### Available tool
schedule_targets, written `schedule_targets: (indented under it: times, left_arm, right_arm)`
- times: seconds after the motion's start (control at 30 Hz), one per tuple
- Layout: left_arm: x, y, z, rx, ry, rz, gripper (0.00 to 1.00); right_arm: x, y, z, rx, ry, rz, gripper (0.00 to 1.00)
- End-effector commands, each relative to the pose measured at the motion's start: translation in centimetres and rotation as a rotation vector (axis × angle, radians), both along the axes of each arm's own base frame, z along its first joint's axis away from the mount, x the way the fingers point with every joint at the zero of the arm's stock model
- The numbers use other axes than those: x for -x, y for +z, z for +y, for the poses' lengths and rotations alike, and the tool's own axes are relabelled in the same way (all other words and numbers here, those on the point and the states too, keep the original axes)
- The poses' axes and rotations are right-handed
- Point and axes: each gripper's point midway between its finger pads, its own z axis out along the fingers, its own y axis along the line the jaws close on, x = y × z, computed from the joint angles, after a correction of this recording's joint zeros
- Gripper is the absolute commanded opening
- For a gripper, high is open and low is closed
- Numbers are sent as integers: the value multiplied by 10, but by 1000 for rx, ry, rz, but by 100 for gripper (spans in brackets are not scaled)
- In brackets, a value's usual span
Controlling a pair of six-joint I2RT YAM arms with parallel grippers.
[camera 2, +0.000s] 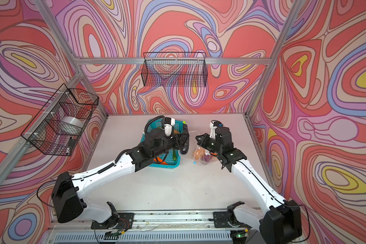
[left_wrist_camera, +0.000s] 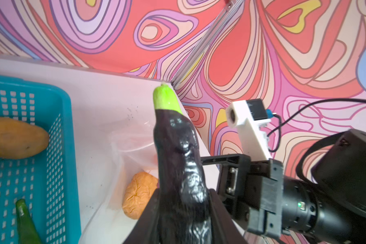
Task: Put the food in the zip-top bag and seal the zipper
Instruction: 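Lift the eggplant upright and carry it to the bag mouth, then lower the eggplant into the bag and open the left gripper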
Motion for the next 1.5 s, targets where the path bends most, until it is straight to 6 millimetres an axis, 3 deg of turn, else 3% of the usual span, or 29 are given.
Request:
schedule_targets:
  times: [0.0, 0.37, 0.47, 0.57, 0.73, 1.1, 1.23, 1.33, 1.47]
  left_arm:
    - [-12, 13, 4, -4, 119, -147, 0]
    - [-30, -15, -1, -55, 288, -270, 0]
    - [-37, -20, 1, -25, 355, -291, 0]
    - [-39, -22, -9, -20, 357, -286, 0]
    - [-27, -22, -25, -68, 345, -360, 0]
    - [-6, -69, -44, -130, 166, -236, 0]
    - [-3, -77, -45, -154, 138, -208, 3]
    - [-1, -80, -46, -171, 123, -199, 14]
    - [0, -80, -47, -182, 114, -192, 56]
  right_arm:
    - [-2, 7, 2, -66, -17, -11, 0]
    - [5, 33, -3, -114, -46, -42, 0]
    - [7, 34, -2, -135, -51, -18, 0]
    - [9, 35, -3, -158, -58, -4, 0]
    - [11, 39, -8, -165, -88, -19, 0]
    - [7, 41, -12, -155, -108, -41, 0]
    - [7, 42, -13, -148, -114, -45, 0]
    - [7, 42, -13, -144, -112, -47, 0]
    - [6, 40, -12, -137, -109, -43, 0]
